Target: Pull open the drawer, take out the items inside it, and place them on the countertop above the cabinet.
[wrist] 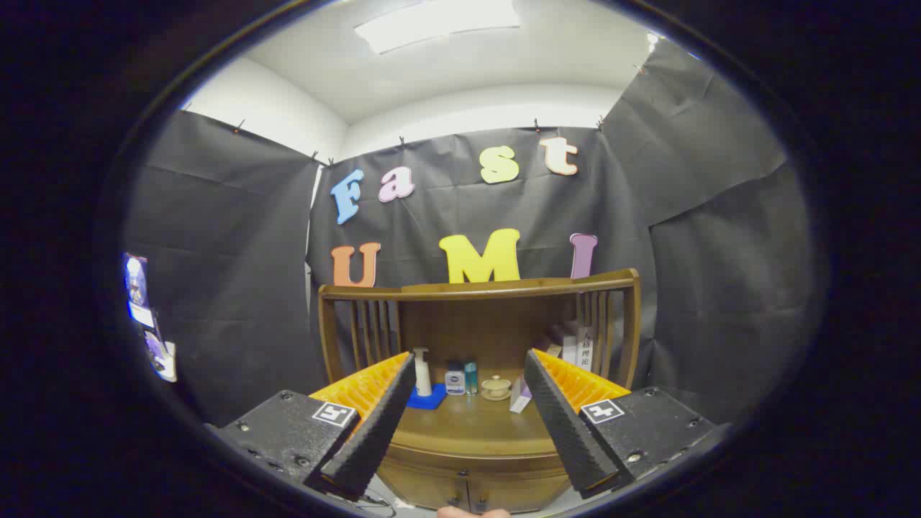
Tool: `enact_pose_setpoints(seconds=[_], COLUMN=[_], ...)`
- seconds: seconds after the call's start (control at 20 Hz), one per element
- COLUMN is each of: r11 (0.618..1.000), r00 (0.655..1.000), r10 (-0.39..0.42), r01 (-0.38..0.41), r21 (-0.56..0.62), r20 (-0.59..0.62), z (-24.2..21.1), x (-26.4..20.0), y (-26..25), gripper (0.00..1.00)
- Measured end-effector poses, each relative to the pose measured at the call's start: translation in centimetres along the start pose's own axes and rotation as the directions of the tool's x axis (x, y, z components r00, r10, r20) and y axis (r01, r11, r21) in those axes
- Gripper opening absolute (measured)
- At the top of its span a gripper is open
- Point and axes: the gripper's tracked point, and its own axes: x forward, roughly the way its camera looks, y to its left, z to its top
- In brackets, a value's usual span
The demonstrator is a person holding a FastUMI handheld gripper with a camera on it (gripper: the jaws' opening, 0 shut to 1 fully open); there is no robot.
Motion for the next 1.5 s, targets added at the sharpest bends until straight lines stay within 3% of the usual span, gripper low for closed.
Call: enact_pose_setpoints(seconds=[0.4,0.85,1.05,1.5], r11=[0.999,0.999,1.000,0.999], r00=[0.999,0.999,1.000,0.991], r10=[0.046,0.038,0.018,0.031], r01=[-0.046,-0.038,-0.018,-0.027], r21=[-0.002,0.005,0.003,0.036], r20=[0.029,0.029,-0.011,-0.134], z=[1.2,0.1,-2.7,-14.6], x=[-0.4,0.1,0.9,3.7], y=[0.9,-0.1,-1.7,0.4], gripper=[0.99,0.99,0.99,0.99])
